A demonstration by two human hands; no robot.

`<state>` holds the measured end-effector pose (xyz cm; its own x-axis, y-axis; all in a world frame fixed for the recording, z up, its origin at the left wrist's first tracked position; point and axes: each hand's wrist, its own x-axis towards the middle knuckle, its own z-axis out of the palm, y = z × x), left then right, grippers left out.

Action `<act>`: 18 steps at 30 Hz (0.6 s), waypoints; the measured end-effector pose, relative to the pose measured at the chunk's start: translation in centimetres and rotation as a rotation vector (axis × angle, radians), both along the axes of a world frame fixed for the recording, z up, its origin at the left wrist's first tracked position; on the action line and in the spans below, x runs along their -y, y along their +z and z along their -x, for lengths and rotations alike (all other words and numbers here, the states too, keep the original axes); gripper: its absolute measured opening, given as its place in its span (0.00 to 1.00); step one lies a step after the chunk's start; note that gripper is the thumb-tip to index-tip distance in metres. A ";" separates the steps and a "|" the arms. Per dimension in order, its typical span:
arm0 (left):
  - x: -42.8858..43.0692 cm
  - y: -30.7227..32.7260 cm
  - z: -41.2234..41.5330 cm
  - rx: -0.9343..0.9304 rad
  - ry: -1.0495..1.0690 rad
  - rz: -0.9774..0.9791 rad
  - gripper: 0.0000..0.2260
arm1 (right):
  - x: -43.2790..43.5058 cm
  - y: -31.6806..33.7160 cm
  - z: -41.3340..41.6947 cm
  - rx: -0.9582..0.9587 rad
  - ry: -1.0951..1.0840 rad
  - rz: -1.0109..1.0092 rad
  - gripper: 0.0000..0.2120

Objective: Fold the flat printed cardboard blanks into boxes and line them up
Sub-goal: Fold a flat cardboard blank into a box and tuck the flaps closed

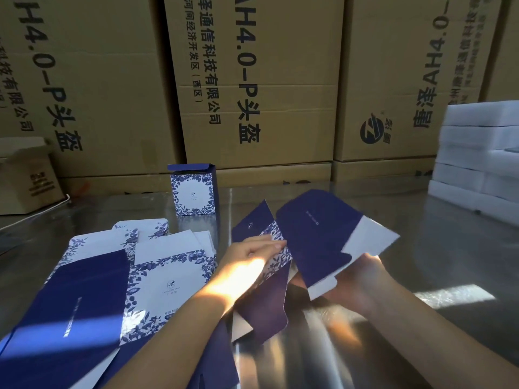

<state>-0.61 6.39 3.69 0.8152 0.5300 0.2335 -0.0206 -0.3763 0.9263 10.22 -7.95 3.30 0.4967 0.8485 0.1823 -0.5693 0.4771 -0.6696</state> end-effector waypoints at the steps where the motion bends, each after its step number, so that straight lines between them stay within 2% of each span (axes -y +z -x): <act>1: -0.1 -0.1 -0.1 -0.019 0.028 0.012 0.10 | 0.1 0.2 -0.3 -0.044 0.028 0.051 0.23; 3: -0.6 -0.6 -0.3 -0.045 0.082 0.043 0.09 | 0.3 1.7 -0.8 -0.135 0.047 0.121 0.24; 5: -0.9 -0.7 -0.3 -0.069 0.154 0.106 0.06 | 0.2 2.5 -2.0 -0.176 -0.022 0.161 0.36; 6: -1.0 -0.7 -0.3 -0.091 0.188 0.125 0.08 | 0.3 2.7 -2.1 -0.139 -0.031 0.191 0.37; 8: -1.4 -0.5 -0.5 -0.136 0.253 0.144 0.19 | 0.8 2.6 -1.7 -0.078 -0.014 0.248 0.28; 10: -1.7 -0.3 -0.5 -0.150 0.297 0.206 0.23 | 1.3 2.2 -1.4 -0.028 0.011 0.283 0.18; 12: -2.1 0.0 -0.5 -0.155 0.302 0.285 0.21 | 1.5 2.0 -2.1 -0.038 -0.091 0.345 0.12; 14: -2.4 0.4 -0.3 -0.115 0.301 0.379 0.10 | 1.7 2.5 -2.6 -0.037 -0.194 0.421 0.07; 16: -2.5 0.5 -0.2 -0.026 0.251 0.522 0.10 | 2.0 2.7 -3.1 -0.017 -0.280 0.439 0.07; 18: -2.5 0.7 0.2 0.069 0.168 0.645 0.09 | 2.1 2.7 -3.9 0.009 -0.387 0.434 0.19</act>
